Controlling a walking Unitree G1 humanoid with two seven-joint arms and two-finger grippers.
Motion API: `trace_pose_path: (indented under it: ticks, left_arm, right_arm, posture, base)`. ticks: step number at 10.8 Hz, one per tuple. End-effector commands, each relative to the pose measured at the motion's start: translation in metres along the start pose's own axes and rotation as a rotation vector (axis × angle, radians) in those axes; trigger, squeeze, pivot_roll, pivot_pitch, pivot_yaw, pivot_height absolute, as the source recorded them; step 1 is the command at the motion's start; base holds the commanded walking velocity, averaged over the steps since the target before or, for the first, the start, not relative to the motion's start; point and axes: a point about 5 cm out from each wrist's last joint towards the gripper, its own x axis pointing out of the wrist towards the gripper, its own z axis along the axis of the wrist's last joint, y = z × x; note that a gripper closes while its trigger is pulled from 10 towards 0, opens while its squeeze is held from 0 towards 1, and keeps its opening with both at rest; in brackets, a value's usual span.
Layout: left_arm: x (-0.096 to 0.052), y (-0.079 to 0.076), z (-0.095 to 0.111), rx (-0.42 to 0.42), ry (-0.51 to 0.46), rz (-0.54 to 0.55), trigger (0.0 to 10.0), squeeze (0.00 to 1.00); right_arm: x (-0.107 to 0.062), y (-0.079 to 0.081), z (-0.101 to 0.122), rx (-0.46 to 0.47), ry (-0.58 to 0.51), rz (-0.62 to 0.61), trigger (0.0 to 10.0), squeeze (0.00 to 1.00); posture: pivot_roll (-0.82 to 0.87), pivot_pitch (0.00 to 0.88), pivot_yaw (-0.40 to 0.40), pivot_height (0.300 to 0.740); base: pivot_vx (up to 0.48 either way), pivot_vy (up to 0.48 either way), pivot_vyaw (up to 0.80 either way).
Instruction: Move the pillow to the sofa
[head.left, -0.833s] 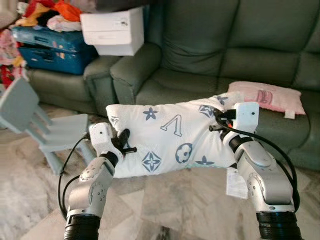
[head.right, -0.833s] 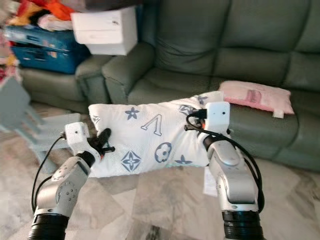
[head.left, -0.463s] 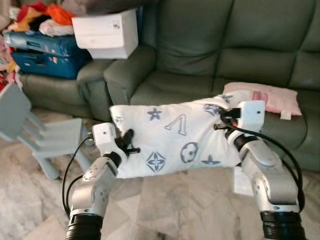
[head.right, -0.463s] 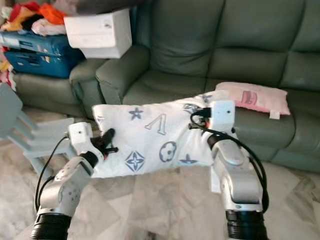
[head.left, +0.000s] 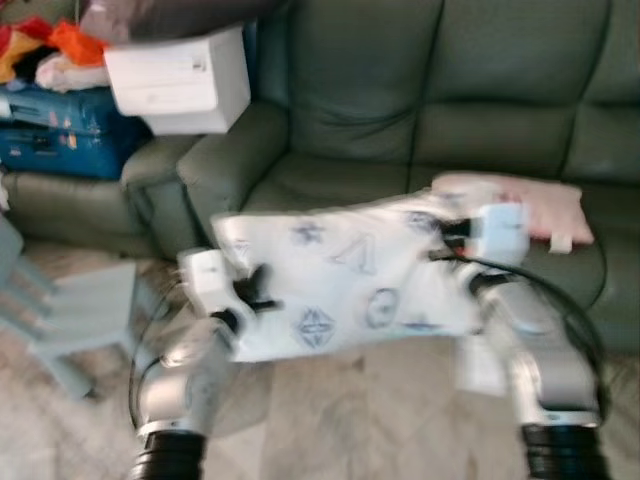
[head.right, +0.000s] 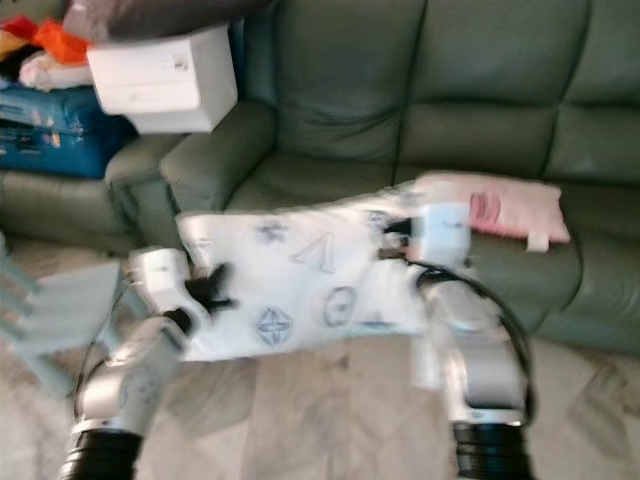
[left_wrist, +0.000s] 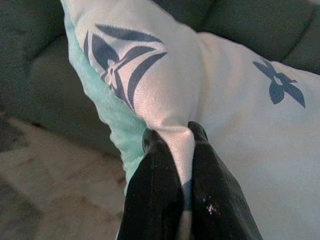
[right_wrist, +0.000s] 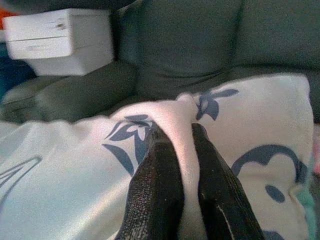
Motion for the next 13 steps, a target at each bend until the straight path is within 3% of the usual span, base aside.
trace_pose_path:
  ticks: [1, 13]
  left_arm:
    - [-0.0032, 0.0098, 0.0084, 0.024, -0.02, 0.032, 10.0, 0.0]
    - [-0.0031, 0.0047, 0.0026, 0.034, 0.012, 0.008, 10.0, 0.0]
  right_arm:
    - [0.0017, 0.0097, 0.0094, 0.006, -0.044, 0.029, 10.0, 0.0]
    - [0.0012, 0.0088, 0.009, 0.007, -0.043, 0.014, 10.0, 0.0]
  posture:
    - [-0.27, 0.009, 0.031, 0.74]
    - [-0.27, 0.014, 0.033, 0.74]
  base:
    - [0.428, 0.0, 0.0]
    - [0.362, 0.31, 0.0]
